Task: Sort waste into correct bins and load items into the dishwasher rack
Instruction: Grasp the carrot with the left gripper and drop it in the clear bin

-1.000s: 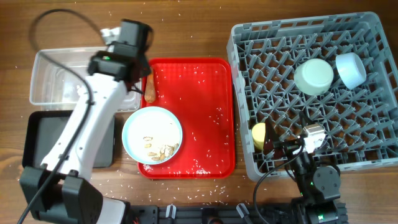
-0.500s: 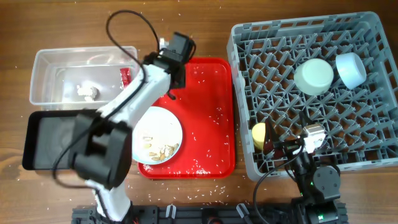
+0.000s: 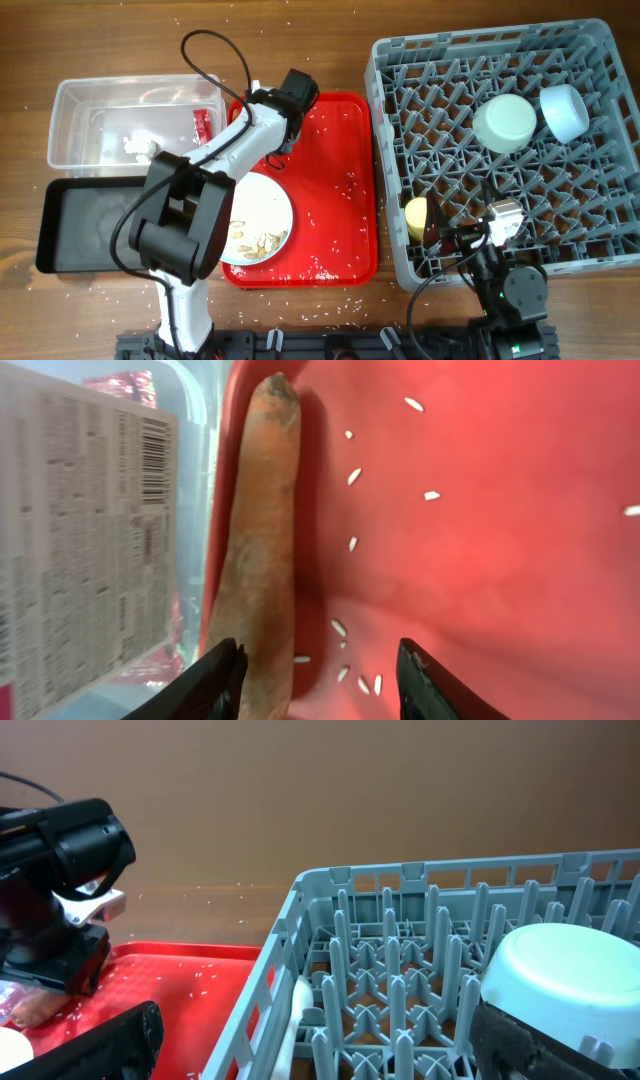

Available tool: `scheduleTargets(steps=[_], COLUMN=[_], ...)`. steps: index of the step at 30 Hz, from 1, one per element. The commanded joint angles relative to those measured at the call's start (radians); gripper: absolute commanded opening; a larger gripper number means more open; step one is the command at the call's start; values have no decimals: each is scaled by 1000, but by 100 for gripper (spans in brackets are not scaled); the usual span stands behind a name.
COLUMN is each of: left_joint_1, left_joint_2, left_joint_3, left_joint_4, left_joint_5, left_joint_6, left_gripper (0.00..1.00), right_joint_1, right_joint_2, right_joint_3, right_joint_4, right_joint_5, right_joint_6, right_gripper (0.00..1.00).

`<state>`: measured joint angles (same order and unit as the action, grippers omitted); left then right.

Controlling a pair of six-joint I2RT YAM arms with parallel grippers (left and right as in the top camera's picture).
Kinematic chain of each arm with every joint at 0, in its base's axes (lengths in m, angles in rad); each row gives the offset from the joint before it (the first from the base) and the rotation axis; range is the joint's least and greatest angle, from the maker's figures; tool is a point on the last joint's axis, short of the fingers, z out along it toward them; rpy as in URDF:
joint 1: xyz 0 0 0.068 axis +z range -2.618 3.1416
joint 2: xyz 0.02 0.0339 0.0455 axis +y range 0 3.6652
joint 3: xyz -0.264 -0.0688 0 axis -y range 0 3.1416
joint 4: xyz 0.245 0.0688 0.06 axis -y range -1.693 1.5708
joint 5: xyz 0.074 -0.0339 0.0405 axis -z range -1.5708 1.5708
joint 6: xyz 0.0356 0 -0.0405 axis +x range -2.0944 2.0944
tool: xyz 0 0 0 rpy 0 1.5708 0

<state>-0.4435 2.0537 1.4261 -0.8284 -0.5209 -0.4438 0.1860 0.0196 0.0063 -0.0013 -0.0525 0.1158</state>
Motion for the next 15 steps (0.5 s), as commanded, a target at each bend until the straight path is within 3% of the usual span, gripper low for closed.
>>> scheduleTargets(steps=[1,6,9,12,15], left_joint_1=[10,78,103,90,76], left_joint_2=[-44,-27,-5,-5,-5], left_joint_3=[6,-21,-21,-21,-21], left_joint_4=[-21,-12,5,61,85], left_joint_5=[-42,-4,96,261,388], left_joint_6=[-22,-43,-31,61,108], left_gripper=[49,47,34,26,25], right_joint_1=[-4,-4,-4,-4,-4], right_joint_2=[-6,-6,-6,-6,-6], right_joint_3=[-1,-1,-1,-1,-1], right_joint_4=[4,4,4,4,4], right_joint_5=[-12,-12,-12,-12,-12], right_joint_6=[18,18,18,18,18], right_gripper=[100,100,100,100,100])
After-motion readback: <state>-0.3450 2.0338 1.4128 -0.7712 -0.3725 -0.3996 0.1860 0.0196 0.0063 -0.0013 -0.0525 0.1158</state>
